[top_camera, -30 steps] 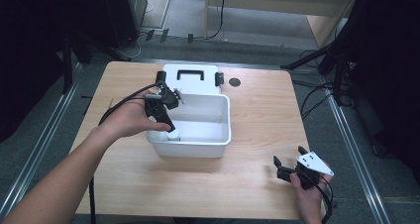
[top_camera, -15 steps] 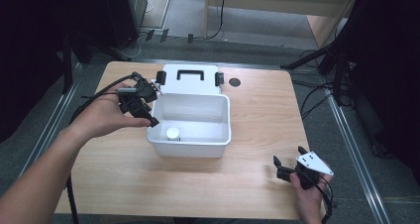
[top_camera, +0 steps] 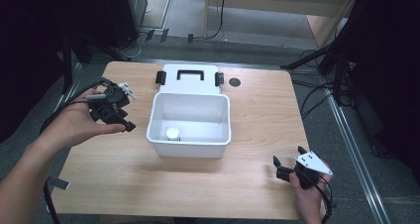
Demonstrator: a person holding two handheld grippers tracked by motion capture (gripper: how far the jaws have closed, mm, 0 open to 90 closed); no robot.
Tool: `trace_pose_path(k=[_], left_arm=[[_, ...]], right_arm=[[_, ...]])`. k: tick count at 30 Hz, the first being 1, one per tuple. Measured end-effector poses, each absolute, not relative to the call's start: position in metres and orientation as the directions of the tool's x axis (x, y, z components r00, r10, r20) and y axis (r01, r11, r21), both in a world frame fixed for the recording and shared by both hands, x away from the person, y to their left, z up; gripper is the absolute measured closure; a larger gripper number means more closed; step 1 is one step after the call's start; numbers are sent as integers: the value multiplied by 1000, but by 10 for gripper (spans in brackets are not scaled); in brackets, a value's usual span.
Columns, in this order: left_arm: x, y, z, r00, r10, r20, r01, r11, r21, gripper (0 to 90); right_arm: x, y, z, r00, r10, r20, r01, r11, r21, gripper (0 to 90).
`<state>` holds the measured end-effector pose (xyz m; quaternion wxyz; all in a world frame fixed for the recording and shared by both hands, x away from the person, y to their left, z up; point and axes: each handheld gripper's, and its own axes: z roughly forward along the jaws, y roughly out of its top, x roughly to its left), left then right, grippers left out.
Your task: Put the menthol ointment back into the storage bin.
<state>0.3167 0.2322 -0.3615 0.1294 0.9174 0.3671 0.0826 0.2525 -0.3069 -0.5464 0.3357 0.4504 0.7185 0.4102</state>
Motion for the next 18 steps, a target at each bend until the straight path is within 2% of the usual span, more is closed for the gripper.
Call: trace_pose_path(k=[8,12,18], left_arm=[[307,259,-385,659,750,52,695,-634,338,405],[303,273,-401,582,813,32,744,-548,382,301],[291,292,-423,519,855,-27,761,-447,470,208]], right_arm=[[252,-307,-546,-369,922,-116,370,260,892,60],[253,-307,-546,-369,922,-116,372,261,891,60],[253,-307,-547,-370,921,-119,371,264,890,60]])
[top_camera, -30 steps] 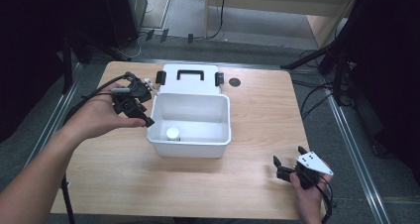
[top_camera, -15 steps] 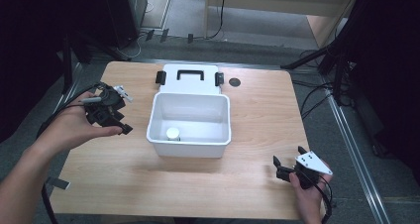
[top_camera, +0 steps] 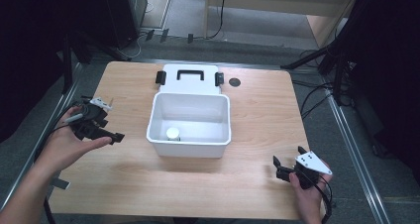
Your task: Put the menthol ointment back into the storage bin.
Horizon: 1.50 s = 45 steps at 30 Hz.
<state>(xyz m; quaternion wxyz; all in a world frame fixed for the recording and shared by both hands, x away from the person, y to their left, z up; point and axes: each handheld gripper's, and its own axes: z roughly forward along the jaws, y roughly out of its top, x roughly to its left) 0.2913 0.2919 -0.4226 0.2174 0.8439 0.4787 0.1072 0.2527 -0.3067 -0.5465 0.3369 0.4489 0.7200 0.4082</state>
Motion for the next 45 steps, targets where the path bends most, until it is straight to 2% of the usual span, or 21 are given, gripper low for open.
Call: trace_pose_path(k=[3,6,10,13,19,24,29,33,39,45], left_arm=[[282,302,-438,503,862,-57,752,-404,520,154],[271,309,-459,471,882,-29,743,-379,552,114],[261,321,-480,425,901,-86,729,-285,622,99],[253,327,-493,433,888,-152,710,-232,665,97],[235,335,-512,410,896,-171,633,-145,760,88],[221,342,-527,358,923,-139,572,-100,814,88],[214,347,-549,332,922,-199,568,-27,823,88],[211,344,-549,333,927,-175,525,-28,850,89],[210,329,-552,328,943,-59,510,-124,851,89],[208,333,-552,333,940,-81,490,-99,866,90]], right_arm=[[253,-306,-547,-369,922,-120,373,265,889,60],[253,-307,-547,-370,922,-118,373,263,889,60],[252,-307,-547,-368,922,-118,372,262,891,60],[253,-307,-547,-368,922,-118,372,262,890,60],[253,-306,-547,-368,922,-119,375,264,889,60],[253,-306,-547,-367,922,-119,376,264,888,60],[253,-306,-547,-367,923,-118,377,264,888,60],[253,-306,-547,-367,922,-125,378,270,886,60],[252,-305,-547,-366,922,-128,375,272,886,60],[252,-306,-547,-367,922,-122,369,265,891,61]])
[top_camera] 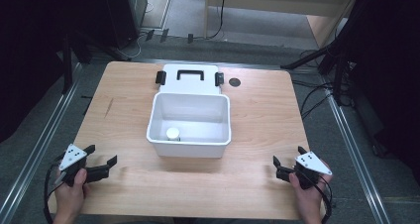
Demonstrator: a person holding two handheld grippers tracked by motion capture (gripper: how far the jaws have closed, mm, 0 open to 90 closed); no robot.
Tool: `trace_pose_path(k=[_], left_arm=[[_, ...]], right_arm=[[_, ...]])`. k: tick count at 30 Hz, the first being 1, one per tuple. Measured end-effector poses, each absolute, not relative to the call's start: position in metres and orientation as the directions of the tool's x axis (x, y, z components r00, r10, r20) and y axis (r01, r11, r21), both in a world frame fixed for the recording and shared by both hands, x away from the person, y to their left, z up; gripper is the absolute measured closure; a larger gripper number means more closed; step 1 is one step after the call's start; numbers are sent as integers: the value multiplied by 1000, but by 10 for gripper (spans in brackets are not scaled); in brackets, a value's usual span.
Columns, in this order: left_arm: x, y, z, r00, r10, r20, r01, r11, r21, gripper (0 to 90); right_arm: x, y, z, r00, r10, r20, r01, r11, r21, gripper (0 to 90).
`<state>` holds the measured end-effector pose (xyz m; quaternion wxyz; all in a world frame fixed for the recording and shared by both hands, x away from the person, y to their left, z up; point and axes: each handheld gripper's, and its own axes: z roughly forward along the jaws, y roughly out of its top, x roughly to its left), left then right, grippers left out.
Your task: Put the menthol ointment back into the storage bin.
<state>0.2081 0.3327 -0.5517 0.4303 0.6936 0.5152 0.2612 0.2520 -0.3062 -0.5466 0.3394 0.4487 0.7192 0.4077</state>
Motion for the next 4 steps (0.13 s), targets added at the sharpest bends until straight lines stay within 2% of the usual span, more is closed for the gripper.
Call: trace_pose_path(k=[4], left_arm=[[209,331,-552,329,941,-76,491,-102,865,90]], right_arm=[[252,-306,-547,-367,923,-120,369,262,892,61]])
